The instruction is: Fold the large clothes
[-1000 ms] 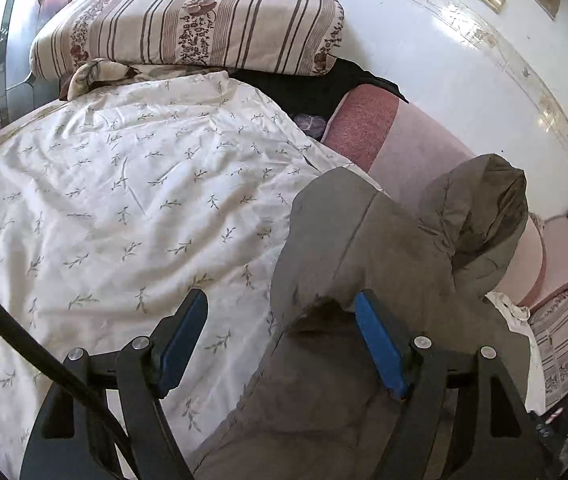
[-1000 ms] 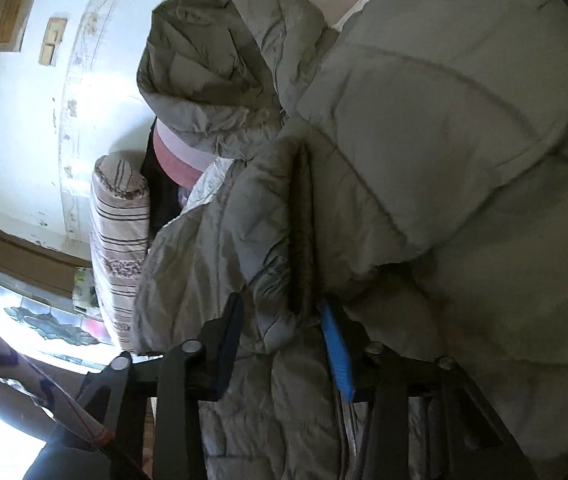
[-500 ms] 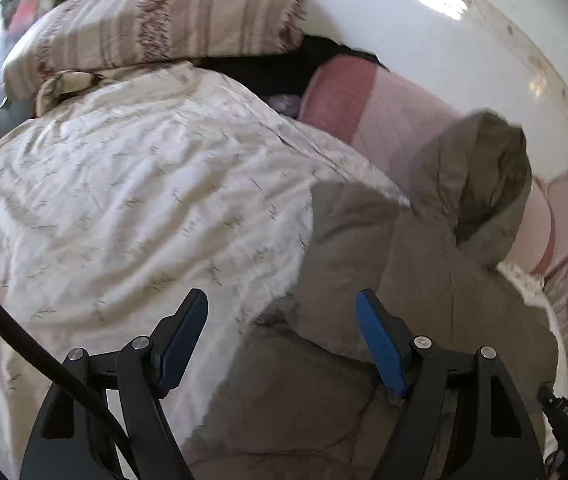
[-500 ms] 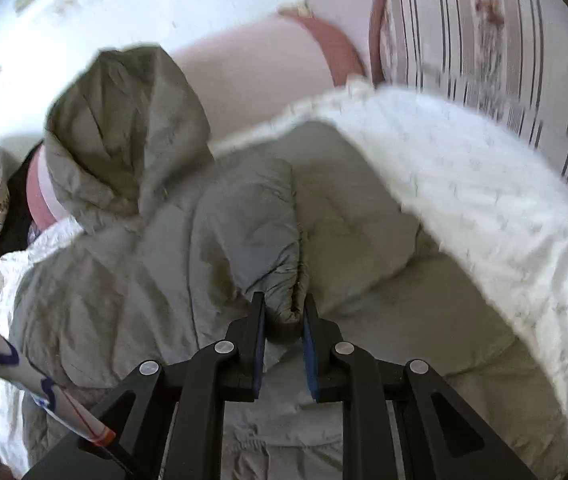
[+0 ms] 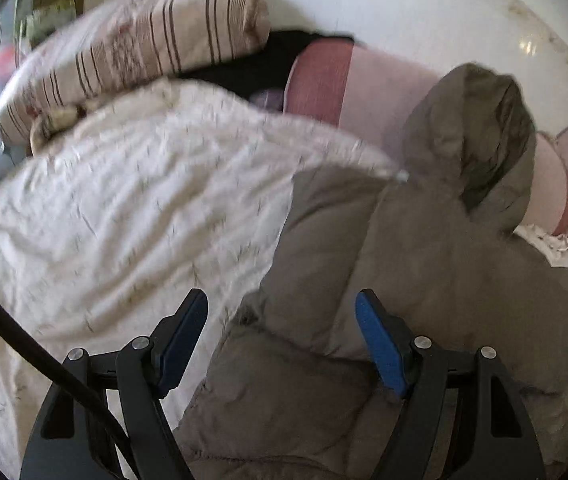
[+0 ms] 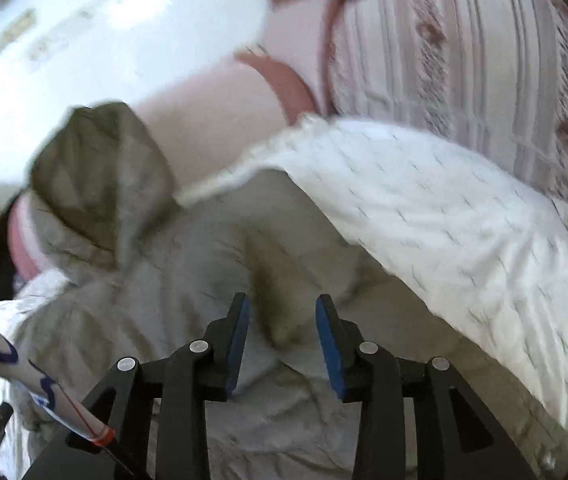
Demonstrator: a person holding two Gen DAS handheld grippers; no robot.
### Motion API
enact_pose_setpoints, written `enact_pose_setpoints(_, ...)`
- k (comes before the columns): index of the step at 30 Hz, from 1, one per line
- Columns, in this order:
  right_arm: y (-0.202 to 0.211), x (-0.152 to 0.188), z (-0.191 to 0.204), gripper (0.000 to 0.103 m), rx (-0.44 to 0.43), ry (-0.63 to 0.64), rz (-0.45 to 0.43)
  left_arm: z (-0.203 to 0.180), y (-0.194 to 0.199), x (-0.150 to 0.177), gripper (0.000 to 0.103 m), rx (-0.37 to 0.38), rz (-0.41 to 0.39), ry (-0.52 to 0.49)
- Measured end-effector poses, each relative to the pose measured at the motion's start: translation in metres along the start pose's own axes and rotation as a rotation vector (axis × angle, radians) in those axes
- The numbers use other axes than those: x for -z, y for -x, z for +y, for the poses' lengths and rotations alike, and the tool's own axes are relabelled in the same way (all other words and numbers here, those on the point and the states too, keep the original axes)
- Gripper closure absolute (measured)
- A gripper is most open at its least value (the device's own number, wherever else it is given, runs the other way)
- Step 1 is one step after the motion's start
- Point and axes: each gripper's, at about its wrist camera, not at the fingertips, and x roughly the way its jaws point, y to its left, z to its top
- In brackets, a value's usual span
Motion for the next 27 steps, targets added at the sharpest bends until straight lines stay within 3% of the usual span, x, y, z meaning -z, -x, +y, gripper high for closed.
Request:
enact_pose_setpoints(3,-0.007,0.003,0.019,0.065,-0.103,0.074,0.030,-0.018,0.006,0.006,0.027,0.031,-0.027,-0.055)
enact_pose_setpoints(6,-0.023,0.014,0.039,0.067,-0.149,0.155,0.074,-0.038,-0.002,0.017,0.027,0.028,0.004,-0.127)
enact_pose_setpoints(10,-0.046,0.030,0.042,0.067,-0.097,0.199,0.169,-0.050,-0.015,0.028,0.022,-0.011,0.031,-0.175)
enact_pose_setpoints(14,-0.063,0.036,0.031,0.066,-0.114,0.159,0.244,-0.042,-0.028,0.031,0.017,-0.005,0.095,-0.135)
enact_pose_setpoints(18,-0.056,0.036,0.032,0.067,-0.112,0.158,0.235,-0.041,-0.018,0.030,0.018,-0.009,0.072,-0.128)
enact_pose_setpoints(24,-0.007,0.034,0.056,0.067,-0.180,0.218,0.060,-0.052,0.018,0.024,0.018,0.054,-0.057,-0.108)
enact_pose_setpoints(27,-0.006,0.044,0.071,0.067,-0.223,0.279,0.092,-0.067,0.016,0.029,0.018,0.064,-0.059,-0.162)
